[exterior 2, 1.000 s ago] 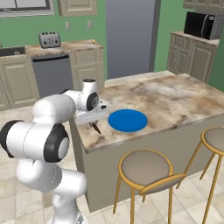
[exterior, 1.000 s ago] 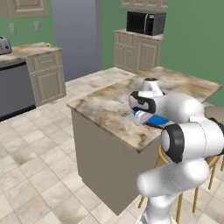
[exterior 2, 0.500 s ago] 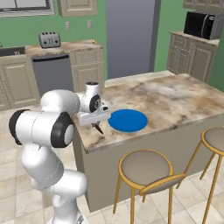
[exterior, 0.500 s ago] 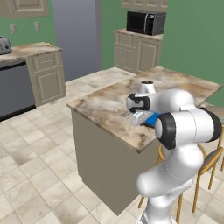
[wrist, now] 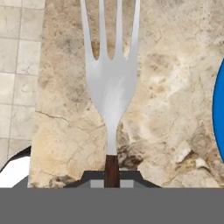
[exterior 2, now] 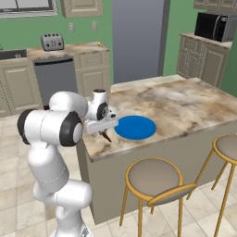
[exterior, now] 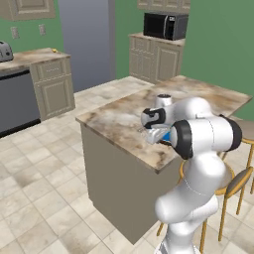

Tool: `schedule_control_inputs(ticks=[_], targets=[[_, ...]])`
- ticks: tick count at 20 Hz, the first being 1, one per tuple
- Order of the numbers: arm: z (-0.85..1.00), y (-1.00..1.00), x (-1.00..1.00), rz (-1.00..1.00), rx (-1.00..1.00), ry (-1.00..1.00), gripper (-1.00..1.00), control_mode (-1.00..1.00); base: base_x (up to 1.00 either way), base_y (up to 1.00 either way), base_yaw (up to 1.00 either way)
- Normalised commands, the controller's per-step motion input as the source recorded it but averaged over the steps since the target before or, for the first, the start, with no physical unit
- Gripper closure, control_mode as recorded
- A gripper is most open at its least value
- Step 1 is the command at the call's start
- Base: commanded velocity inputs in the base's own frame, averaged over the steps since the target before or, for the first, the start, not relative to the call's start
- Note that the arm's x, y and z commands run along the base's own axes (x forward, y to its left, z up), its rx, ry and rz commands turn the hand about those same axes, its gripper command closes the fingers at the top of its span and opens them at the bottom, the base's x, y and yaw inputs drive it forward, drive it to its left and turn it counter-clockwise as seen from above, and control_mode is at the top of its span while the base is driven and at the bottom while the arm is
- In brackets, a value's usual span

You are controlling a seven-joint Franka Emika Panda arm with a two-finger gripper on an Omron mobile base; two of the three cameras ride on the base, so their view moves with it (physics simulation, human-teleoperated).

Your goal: Take the fork and place it on the left side of the plate. Then take the spoon and place it on the right side of the plate. Make sure they're directly next to the plate.

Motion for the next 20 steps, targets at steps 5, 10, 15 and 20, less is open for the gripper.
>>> schedule_control_inputs(ticks=[5,10,15,20], targets=[[-0.25,0.0,0.28,0.03,0.0,0.0,1.0,-1.0,0.0,0.0,0.0],[-0.25,0.0,0.34,0.02,0.0,0.0,1.0,-1.0,0.0,0.0,0.0],[-0.28,0.0,0.43,0.01,0.0,0.01,1.0,-1.0,0.0,0.0,0.0],[-0.23,-0.06,0.48,0.01,0.0,0.0,1.0,-1.0,0.0,0.0,0.0]])
